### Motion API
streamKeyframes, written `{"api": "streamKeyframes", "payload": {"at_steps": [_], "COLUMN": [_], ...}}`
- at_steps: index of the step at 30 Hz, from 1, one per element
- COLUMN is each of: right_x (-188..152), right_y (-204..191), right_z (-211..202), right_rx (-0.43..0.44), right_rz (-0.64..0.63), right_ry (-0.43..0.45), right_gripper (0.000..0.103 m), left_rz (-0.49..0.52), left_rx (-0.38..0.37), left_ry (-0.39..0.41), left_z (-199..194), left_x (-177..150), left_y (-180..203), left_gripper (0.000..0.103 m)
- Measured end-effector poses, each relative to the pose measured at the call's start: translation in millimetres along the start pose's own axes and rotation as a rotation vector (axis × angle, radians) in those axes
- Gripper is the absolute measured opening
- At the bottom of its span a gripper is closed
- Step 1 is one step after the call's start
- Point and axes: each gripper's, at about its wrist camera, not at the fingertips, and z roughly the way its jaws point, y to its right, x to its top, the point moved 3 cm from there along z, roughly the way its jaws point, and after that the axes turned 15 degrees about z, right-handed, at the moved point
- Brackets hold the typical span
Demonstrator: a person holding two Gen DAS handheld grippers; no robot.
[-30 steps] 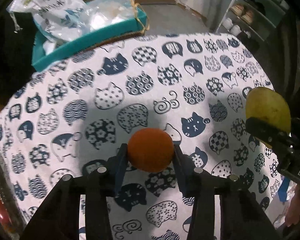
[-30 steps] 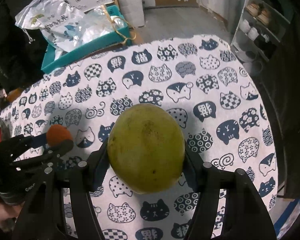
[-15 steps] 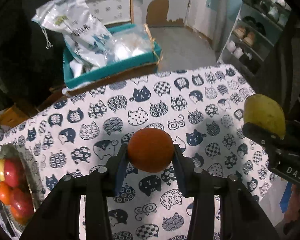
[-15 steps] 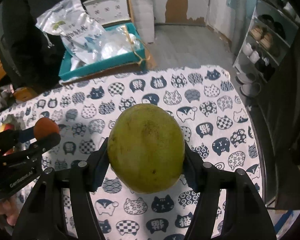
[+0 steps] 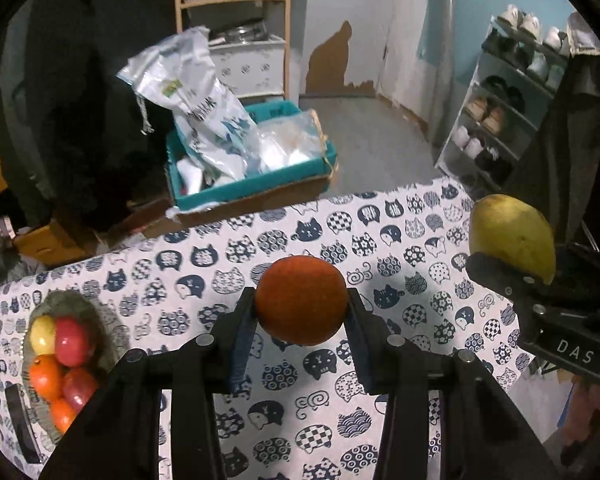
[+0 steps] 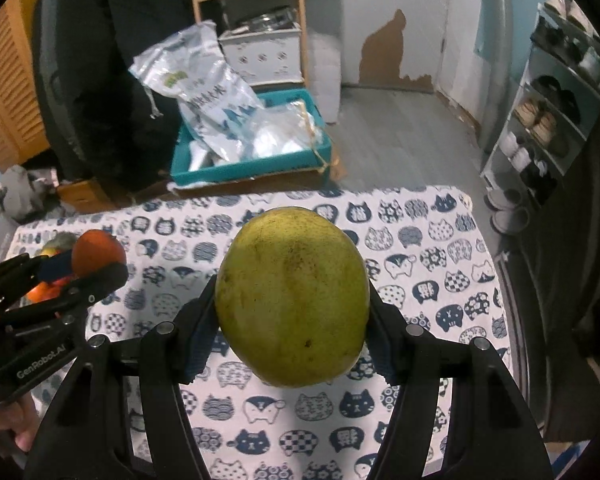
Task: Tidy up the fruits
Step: 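Lift the tangerine and pear and carry them over the green bowl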
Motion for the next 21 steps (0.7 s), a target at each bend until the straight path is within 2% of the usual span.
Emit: {"api": "streamKeyframes", "payload": {"at_steps": [9,21], "right_x": [3,-3], "right_y": [-41,-114], "right_z": [-20,-21], "right_rx": [0.062,0.163], "right_rz": [-0.044,-0.123], "right_ry": [0.032,0.021], "right_gripper": [0.065,0.065], "left_rz": [-0.037,-0.143], "left_rx": [0.038,0.125], "left_ry": [0.048,0.074], "left_z": [-40,-78], "left_x": [-13,-49], "left_y": [-27,-93], "left_gripper": [0.043,0.043]}}
